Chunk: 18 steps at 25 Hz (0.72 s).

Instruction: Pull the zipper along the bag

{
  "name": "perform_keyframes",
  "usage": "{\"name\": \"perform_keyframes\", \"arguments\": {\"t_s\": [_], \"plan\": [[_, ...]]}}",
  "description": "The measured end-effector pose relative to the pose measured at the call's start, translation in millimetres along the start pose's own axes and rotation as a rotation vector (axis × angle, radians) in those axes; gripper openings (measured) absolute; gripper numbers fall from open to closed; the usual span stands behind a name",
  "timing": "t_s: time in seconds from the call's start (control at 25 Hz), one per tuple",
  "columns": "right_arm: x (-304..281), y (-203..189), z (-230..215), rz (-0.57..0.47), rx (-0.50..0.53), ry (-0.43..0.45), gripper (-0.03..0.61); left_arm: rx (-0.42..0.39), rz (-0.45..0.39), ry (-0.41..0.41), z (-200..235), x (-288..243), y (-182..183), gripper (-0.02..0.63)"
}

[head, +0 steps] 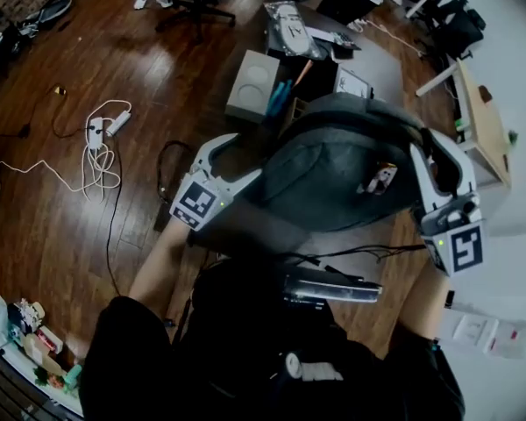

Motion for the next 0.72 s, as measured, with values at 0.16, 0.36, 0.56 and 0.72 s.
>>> {"name": "perform_keyframes", "arguments": {"t_s": [0.16, 0.36, 0.56, 0.72], "plan": [[-1.8, -4.0, -5.1, 0.015, -0.038, -0.002, 0.121, -0.044, 0.024, 0.038, -8.7, -12.1, -12.1, 0.271], [20.3, -21.1, -30.4, 0.001, -0.163, -0.026, 0.123, -0.078, 0.018, 0.026, -14.5, -12.1, -17.6, 0.250], [32.8, -47.2, -53.4, 0.009, -0.278, -0.133, 0.123, -0.174, 0.025, 0.120, -17.4, -21.0, -11.1, 0.211], [36.0, -76.8, -56.1, 0.023, -0.352, -0.141, 0.123, -0.221, 0.044, 0.241, -13.7, -28.0, -11.9, 0.202]]}}
Point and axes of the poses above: the fingertips, and each gripper's own axes: x backward along the fingers, z to its left, y out of its top, the point moved 2 cm from there along x, backward along the fingers, and after that the axes turned 14 degrees about z, right-handed, at the moved point
